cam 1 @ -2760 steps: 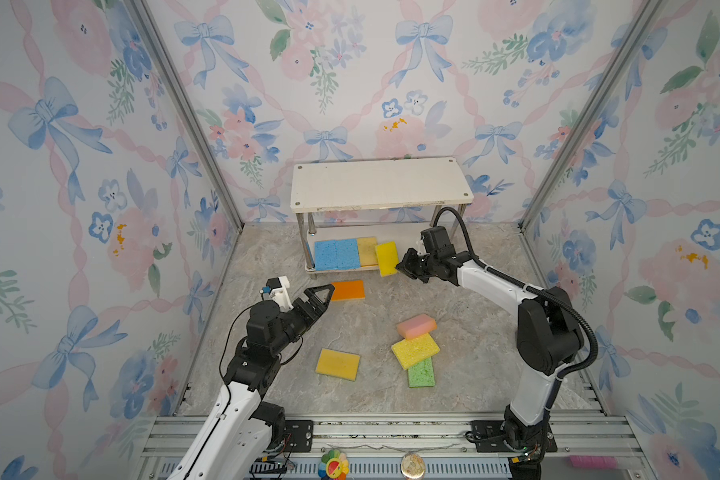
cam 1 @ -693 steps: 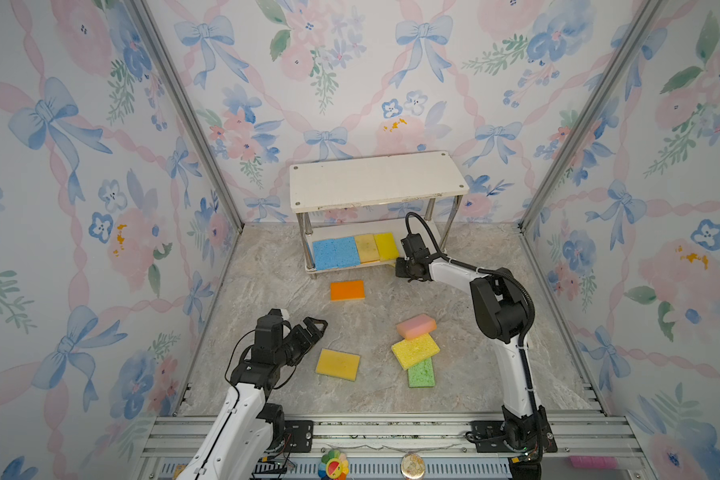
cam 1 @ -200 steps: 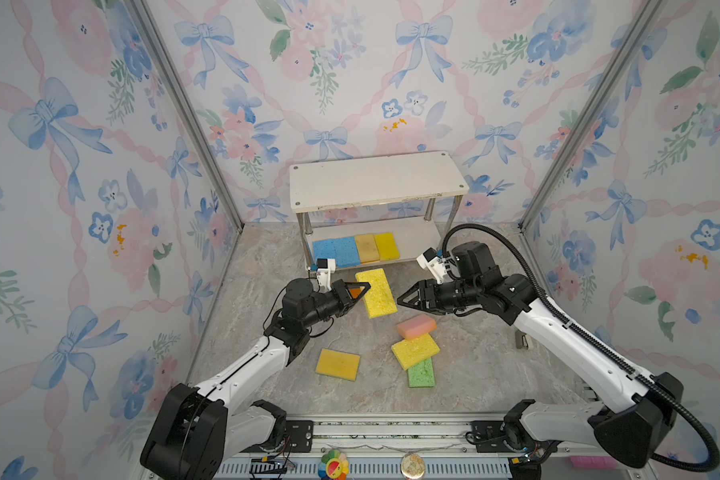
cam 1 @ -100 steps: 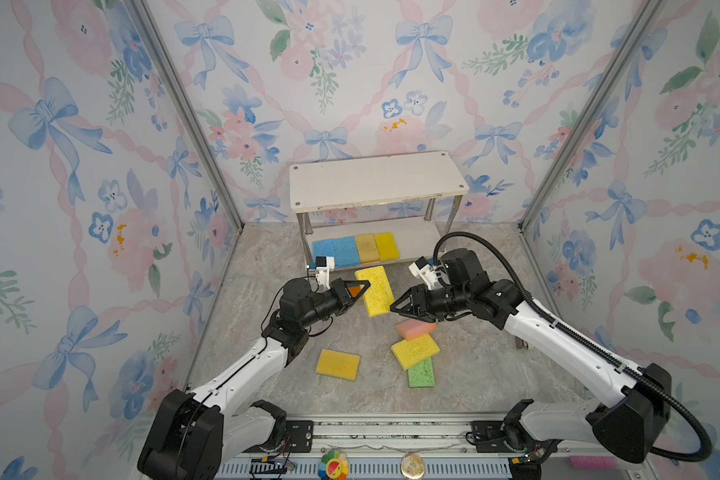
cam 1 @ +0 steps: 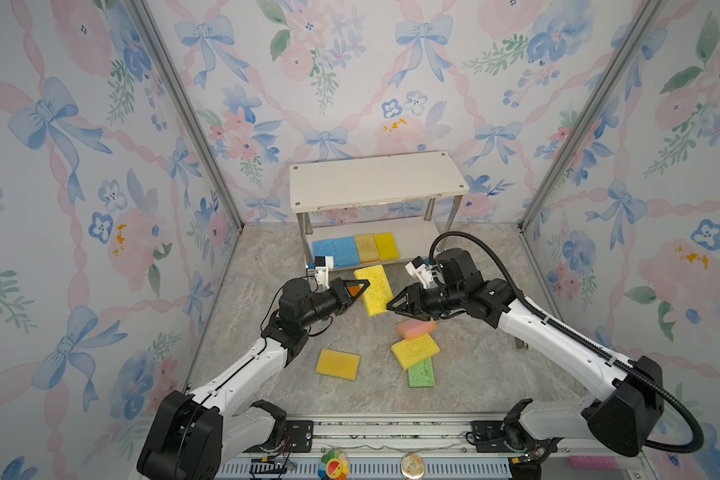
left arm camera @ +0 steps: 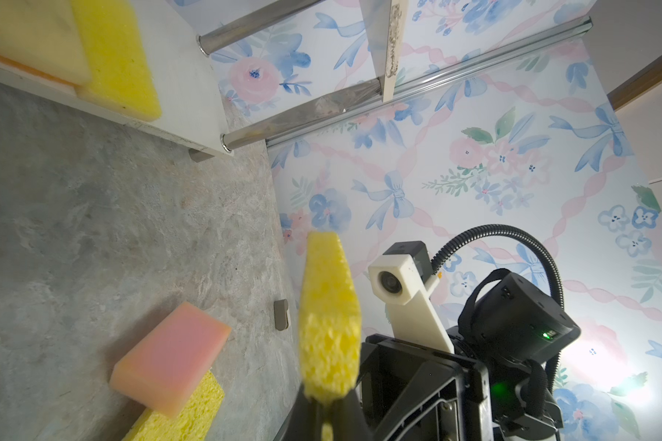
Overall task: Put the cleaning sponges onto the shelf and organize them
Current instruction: 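Lift the pale yellow sponge and stand it upright on the lower shelf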
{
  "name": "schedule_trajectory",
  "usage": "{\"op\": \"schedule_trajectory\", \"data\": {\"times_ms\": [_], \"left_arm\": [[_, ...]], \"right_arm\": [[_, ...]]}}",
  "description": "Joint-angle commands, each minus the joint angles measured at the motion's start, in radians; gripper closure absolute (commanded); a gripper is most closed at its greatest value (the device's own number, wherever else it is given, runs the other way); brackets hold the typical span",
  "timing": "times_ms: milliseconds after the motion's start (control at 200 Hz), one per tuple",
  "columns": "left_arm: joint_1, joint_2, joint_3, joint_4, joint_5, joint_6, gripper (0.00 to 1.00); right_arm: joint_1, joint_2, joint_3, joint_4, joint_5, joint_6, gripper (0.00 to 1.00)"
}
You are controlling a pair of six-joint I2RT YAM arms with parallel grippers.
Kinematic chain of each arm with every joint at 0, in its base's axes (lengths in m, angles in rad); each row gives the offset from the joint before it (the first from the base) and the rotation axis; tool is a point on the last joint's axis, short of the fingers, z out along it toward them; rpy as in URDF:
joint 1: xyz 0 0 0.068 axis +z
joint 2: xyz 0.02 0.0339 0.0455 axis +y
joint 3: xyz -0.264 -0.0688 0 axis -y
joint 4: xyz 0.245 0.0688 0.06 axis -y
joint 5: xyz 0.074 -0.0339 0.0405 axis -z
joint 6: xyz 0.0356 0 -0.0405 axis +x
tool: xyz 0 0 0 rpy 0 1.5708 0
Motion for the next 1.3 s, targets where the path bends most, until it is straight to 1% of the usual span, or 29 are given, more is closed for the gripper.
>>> {"op": "schedule_trajectory", "data": {"times_ms": [0, 165, 300, 475, 570, 635, 735, 750, 770, 795, 805, 875, 930, 950, 1050, 1140, 1295], "left_arm": [[-0.009, 0.010, 0.028, 0.015, 0.009, -0.001, 1.00], [-0.009, 0.025, 0.034, 0.022, 0.011, -0.001, 1.00], [-0.010, 0.027, 0.030, 0.024, 0.010, -0.002, 1.00], [-0.009, 0.033, 0.028, 0.026, 0.011, -0.004, 1.00], [-0.010, 0.040, 0.033, 0.026, 0.011, -0.002, 1.00], [-0.009, 0.047, 0.038, 0.025, 0.011, 0.000, 1.00], [-0.010, 0.062, 0.045, 0.025, 0.009, 0.000, 1.00], [-0.009, 0.064, 0.045, 0.026, 0.009, 0.000, 0.97], [-0.010, 0.066, 0.046, 0.026, 0.007, 0.000, 0.89], [-0.010, 0.071, 0.048, 0.025, 0.005, 0.000, 0.72], [-0.010, 0.072, 0.049, 0.026, 0.004, -0.001, 0.67], [-0.010, 0.081, 0.052, 0.025, 0.002, -0.001, 0.48], [-0.009, 0.088, 0.055, 0.025, -0.001, -0.001, 0.27], [-0.009, 0.088, 0.056, 0.026, -0.001, -0.001, 0.22], [-0.004, 0.088, 0.059, 0.025, -0.005, 0.000, 0.03], [0.012, 0.069, 0.041, 0.024, -0.012, -0.008, 0.02], [0.044, 0.015, -0.009, 0.018, -0.012, -0.019, 0.02]], "right_arm": [[-0.002, 0.022, -0.004, 0.023, 0.009, 0.004, 0.59], [-0.007, 0.028, -0.007, 0.029, 0.017, 0.012, 0.66], [-0.006, 0.026, -0.006, 0.042, 0.032, 0.024, 0.78], [-0.005, 0.019, -0.005, 0.038, 0.058, 0.031, 0.88], [-0.002, 0.007, -0.017, 0.039, 0.077, 0.034, 0.96], [-0.002, -0.002, -0.026, 0.037, 0.090, 0.033, 1.00], [-0.005, -0.024, -0.040, 0.034, 0.116, 0.032, 1.00], [-0.006, -0.027, -0.043, 0.035, 0.119, 0.032, 1.00], [-0.007, -0.032, -0.045, 0.035, 0.123, 0.031, 1.00], [-0.010, -0.039, -0.049, 0.038, 0.129, 0.030, 1.00], [-0.011, -0.042, -0.050, 0.036, 0.130, 0.029, 1.00], [-0.023, -0.061, -0.057, 0.027, 0.152, 0.021, 1.00], [-0.038, -0.076, -0.065, 0.024, 0.166, 0.018, 1.00], [-0.045, -0.081, -0.066, 0.021, 0.171, 0.016, 1.00], [-0.088, -0.105, -0.075, 0.005, 0.214, -0.001, 1.00], [-0.134, -0.106, -0.063, -0.020, 0.265, -0.039, 1.00], [-0.208, -0.076, -0.045, 0.015, 0.337, -0.112, 1.00]]}}
